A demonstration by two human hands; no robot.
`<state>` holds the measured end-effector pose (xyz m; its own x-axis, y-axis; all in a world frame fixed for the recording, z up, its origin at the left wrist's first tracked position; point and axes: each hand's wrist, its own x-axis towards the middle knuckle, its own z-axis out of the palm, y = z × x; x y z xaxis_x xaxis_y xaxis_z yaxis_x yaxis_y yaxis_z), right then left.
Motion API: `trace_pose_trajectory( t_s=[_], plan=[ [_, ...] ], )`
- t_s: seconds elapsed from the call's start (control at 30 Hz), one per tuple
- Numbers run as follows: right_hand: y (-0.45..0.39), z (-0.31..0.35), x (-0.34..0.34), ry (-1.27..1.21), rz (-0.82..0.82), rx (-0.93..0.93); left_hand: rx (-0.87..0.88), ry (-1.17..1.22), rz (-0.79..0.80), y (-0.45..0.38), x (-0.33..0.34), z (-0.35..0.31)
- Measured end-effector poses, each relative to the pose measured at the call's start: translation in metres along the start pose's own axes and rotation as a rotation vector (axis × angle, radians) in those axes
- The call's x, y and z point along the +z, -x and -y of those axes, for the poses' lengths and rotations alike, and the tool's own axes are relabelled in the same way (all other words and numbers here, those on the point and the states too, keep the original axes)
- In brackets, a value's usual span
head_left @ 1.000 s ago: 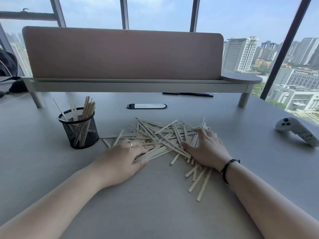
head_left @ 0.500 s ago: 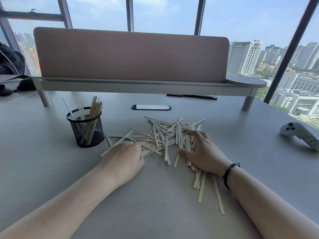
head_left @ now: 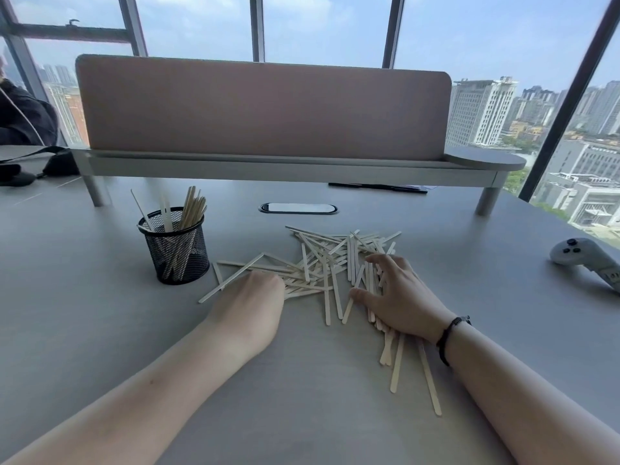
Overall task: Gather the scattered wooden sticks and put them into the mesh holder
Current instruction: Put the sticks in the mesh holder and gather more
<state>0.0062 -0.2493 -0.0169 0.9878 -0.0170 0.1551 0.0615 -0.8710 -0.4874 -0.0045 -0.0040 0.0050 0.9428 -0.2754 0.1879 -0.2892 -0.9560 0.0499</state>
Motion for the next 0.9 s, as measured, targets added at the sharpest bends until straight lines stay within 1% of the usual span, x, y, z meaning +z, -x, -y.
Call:
trace_pose_trajectory(
  t_s=[0.33,0.67,0.77,0.9],
  plan=[
    [-0.0001,0.0012,0.0018,0.006,0.009,-0.005,0.017,-0.134,-0.013,-0.0011,-0.0085,-0.0106],
    [0.0000,0.0019,0.0015,-0.001,-0.010,-0.006,0.077,-0.174,-0.043,0.0024,-0.0095,-0.0082],
    [0.0000,0.0016,0.0015,-0.018,-0.031,0.002,0.067,-0.207,-0.008,0.0039,-0.0125,-0.0078],
    [-0.0013,0.0000,0.0017,-0.045,-0.066,0.022,0.039,-0.190,-0.017,0.0015,-0.0097,-0.0038]
  ],
)
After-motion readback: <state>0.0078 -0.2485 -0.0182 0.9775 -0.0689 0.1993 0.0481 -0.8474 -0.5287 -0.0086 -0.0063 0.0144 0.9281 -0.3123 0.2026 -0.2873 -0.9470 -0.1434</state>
